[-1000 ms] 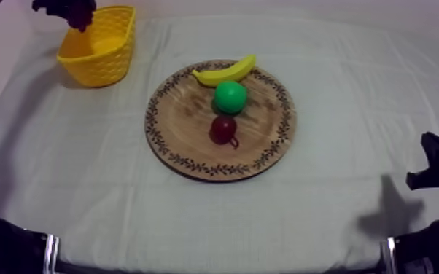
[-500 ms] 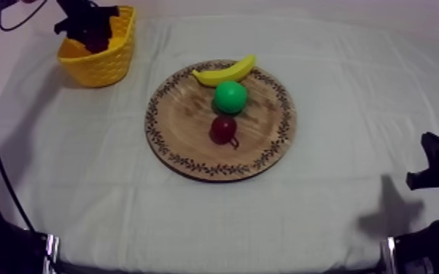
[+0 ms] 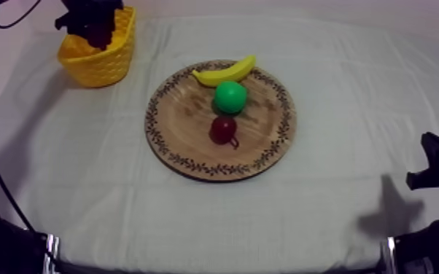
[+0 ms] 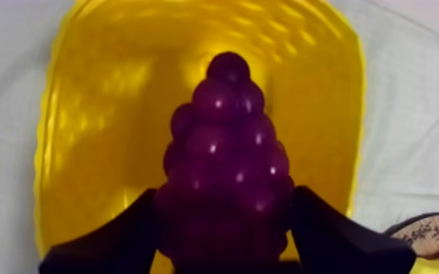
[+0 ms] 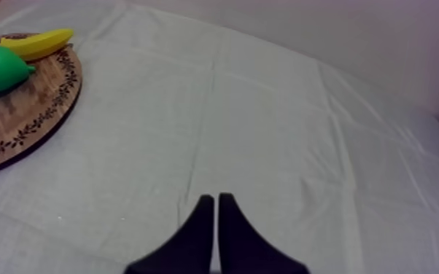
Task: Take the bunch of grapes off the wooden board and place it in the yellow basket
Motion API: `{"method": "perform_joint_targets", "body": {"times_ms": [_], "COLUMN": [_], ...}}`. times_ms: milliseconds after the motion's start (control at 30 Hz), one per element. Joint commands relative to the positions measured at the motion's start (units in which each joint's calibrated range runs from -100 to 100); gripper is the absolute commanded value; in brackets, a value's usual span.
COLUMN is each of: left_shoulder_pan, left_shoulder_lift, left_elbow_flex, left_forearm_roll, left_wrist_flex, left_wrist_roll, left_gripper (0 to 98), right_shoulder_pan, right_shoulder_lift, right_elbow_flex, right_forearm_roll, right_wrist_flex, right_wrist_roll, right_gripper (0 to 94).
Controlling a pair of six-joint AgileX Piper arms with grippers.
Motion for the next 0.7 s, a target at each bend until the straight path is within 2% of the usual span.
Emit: {"method": "perform_joint_targets", "body": {"times_ms": [0, 300, 500, 567, 667], "left_shoulder_pan": [0.05, 0.35, 0.42, 0.34, 0.33], "left_shoulder_lift": [-0.62, -2.94, -3.58, -4.18, -6.12], "left_elbow_flex": [0.77, 4.41, 5.73, 6.68, 9.47], "left_forearm_roll": [0.04, 0.35, 0.66, 0.89, 1.16], "left_wrist_flex": [-0.84, -6.74, -8.45, -8.92, -10.18], "left_wrist_roll": [0.08, -0.65, -1.07, -1.35, -1.87], "left_gripper": [68.1, 69.7, 69.7, 67.7, 57.1], "right_shoulder_pan": [0.02, 0.02, 0.02, 0.02, 0.02], "right_shoulder_lift": [0.03, 0.03, 0.03, 0.03, 0.03], "right_elbow_flex": [-0.04, -0.04, -0.04, -0.04, -0.04], "right_forearm_roll": [-0.02, -0.02, -0.02, -0.02, -0.02], "right_wrist_flex": [-0.01, -0.01, -0.01, -0.01, -0.01], "right_wrist_roll": [0.02, 0.02, 0.02, 0.02, 0.02], "right_gripper": [0.3, 0.3, 0.3, 0.3, 0.3]}}
